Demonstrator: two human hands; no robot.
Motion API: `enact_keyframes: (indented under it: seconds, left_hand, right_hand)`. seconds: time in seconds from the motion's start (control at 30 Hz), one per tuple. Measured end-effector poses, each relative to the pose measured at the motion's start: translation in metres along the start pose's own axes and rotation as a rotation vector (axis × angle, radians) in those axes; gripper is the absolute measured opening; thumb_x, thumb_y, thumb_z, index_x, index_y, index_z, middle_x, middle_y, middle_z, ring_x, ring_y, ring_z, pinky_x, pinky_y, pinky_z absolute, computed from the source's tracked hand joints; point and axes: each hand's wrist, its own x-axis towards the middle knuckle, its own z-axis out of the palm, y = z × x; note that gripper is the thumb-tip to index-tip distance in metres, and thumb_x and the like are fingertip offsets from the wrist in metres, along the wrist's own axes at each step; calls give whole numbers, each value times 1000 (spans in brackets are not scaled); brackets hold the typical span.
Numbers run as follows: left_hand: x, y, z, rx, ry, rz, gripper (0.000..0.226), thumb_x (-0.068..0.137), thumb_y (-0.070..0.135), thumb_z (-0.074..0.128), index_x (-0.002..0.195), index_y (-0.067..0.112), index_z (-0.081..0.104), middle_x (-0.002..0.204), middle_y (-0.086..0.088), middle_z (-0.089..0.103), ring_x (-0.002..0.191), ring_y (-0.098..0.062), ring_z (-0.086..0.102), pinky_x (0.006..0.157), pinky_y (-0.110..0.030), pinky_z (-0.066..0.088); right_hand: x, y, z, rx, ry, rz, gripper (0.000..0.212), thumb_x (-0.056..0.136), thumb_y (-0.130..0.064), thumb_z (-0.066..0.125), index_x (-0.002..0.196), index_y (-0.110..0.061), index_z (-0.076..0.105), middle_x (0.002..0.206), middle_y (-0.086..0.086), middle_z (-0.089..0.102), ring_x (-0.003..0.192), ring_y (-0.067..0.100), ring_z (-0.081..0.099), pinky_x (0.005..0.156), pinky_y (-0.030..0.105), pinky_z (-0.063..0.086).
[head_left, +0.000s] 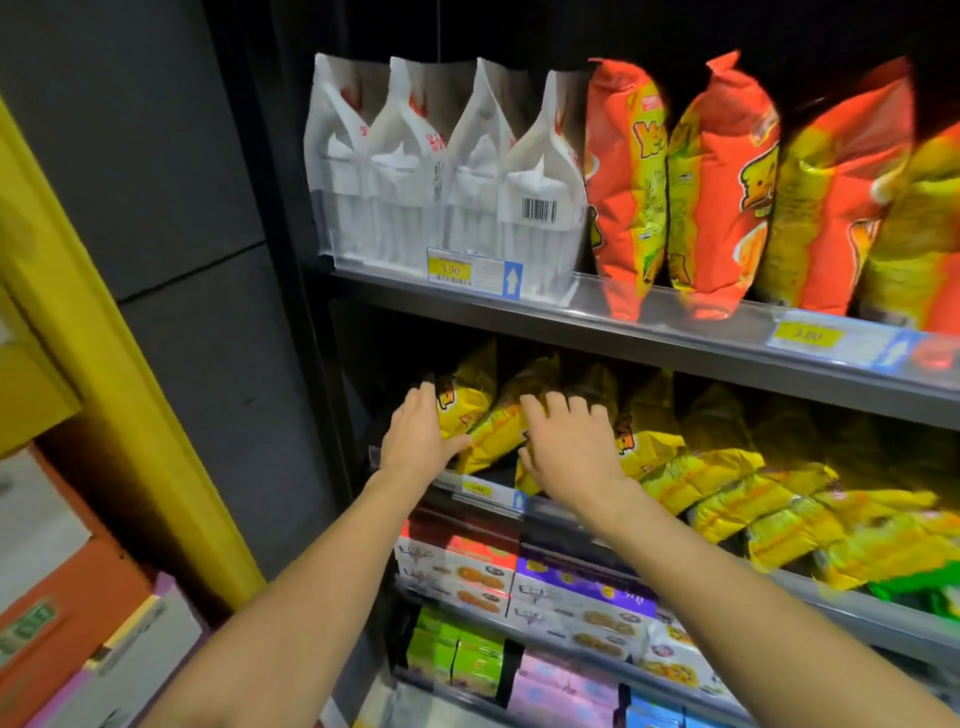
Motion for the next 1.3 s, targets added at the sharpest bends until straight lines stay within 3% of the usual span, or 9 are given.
enact_keyframes:
  seconds: [0.13, 0.23, 0.43, 0.57, 0.73, 0.87, 1.07, 1.13, 1.3]
  left_hand:
    - [6, -11, 7, -51, 61, 40, 38, 97, 35, 73, 120, 15, 50, 121, -8, 62, 111, -36, 64, 86, -51, 55]
    - [3, -15, 5, -100, 139, 90, 26, 98, 29, 71, 113, 18, 53, 111, -4, 66, 102, -34, 66, 80, -51, 55]
    - [-14, -9, -5, -114, 182, 146, 60, 100, 18, 68, 154, 25, 45, 144, -1, 61, 128, -28, 60, 100, -51, 54]
    - [-34, -7, -17, -182, 182, 164, 71, 97, 12, 68, 159, 31, 40, 149, 1, 59, 133, -27, 57, 108, -54, 51]
    - [-79, 2, -43, -337, 88, 171, 63, 100, 23, 67, 154, 42, 41, 139, 6, 66, 125, -20, 63, 105, -48, 54]
    - [-124, 18, -72, -507, 3, 85, 54, 100, 31, 71, 146, 42, 44, 121, 13, 70, 110, -11, 68, 94, -39, 58]
    - [-184, 50, -105, -857, -189, -6, 34, 100, 32, 68, 132, 31, 57, 118, 16, 76, 109, -1, 71, 94, -29, 60]
    - [-200, 60, -113, -883, -267, -6, 34, 102, 36, 65, 134, 32, 57, 121, 15, 76, 111, -4, 72, 100, -36, 58]
    - [-236, 85, -124, -894, -403, -9, 41, 100, 53, 54, 136, 35, 60, 127, 10, 75, 118, -14, 72, 112, -51, 49]
  right_hand:
    - [2, -2, 6, -17, -4, 9, 67, 95, -49, 66, 150, -16, 47, 134, 12, 61, 117, 36, 62, 92, 46, 50]
    - [5, -2, 9, -6, 6, 11, 66, 97, -48, 64, 152, -16, 44, 137, 12, 59, 121, 36, 60, 94, 47, 49]
    - [2, 1, 11, -9, 30, 8, 65, 97, -49, 63, 150, -16, 45, 137, 12, 58, 120, 37, 59, 95, 47, 48]
    - [-11, 3, 5, 67, 75, 18, 64, 92, -49, 68, 143, -13, 53, 138, 13, 59, 120, 36, 58, 97, 49, 49]
    - [-41, 11, -17, 410, 103, 23, 60, 96, -45, 70, 145, -12, 57, 150, 9, 55, 138, 32, 51, 116, 46, 40]
    - [-70, 20, -39, 770, 39, 111, 67, 96, -52, 69, 152, -19, 49, 154, 0, 50, 144, 21, 45, 116, 39, 40]
    - [-117, 35, -53, 1398, -158, 193, 93, 81, -65, 78, 157, -25, 42, 158, -3, 48, 142, 19, 51, 114, 46, 49]
    - [-133, 38, -58, 1582, -199, 196, 103, 73, -68, 80, 157, -23, 41, 158, -2, 50, 139, 17, 55, 114, 46, 49]
    - [-170, 47, -68, 1845, -288, 148, 62, 86, -53, 74, 140, -27, 58, 131, -3, 74, 120, 21, 71, 107, 53, 54]
